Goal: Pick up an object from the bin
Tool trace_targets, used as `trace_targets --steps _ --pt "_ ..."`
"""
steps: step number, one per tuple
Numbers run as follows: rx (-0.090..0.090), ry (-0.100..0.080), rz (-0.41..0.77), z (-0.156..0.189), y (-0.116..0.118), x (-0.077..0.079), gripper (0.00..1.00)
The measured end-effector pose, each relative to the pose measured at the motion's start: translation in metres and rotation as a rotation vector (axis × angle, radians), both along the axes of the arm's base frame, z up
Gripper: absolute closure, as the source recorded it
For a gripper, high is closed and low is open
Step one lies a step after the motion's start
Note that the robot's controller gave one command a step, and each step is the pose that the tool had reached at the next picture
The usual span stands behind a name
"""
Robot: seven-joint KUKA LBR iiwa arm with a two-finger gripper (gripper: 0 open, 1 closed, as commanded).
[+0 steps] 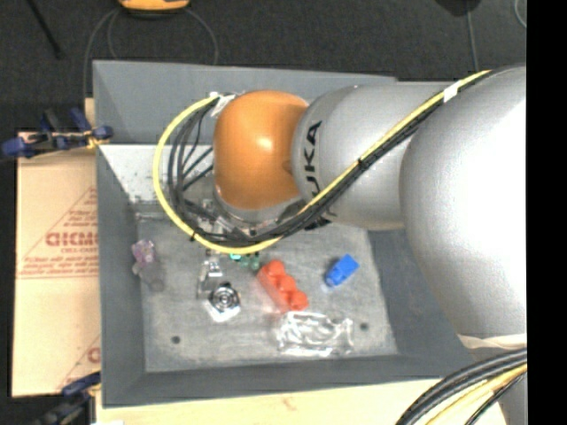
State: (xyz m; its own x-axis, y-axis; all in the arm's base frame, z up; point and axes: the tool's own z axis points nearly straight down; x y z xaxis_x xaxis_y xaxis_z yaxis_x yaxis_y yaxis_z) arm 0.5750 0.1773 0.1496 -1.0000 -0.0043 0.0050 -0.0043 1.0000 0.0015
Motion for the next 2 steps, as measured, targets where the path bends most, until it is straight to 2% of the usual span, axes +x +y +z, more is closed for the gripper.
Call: trace_targets --steps 1,2 --pt "-0.002 -0.006 -0.050 -0.035 -0.064 0.026 0.00" --pt "-0.004 -0.006 0.033 -0.069 -0.116 -0.004 0.00"
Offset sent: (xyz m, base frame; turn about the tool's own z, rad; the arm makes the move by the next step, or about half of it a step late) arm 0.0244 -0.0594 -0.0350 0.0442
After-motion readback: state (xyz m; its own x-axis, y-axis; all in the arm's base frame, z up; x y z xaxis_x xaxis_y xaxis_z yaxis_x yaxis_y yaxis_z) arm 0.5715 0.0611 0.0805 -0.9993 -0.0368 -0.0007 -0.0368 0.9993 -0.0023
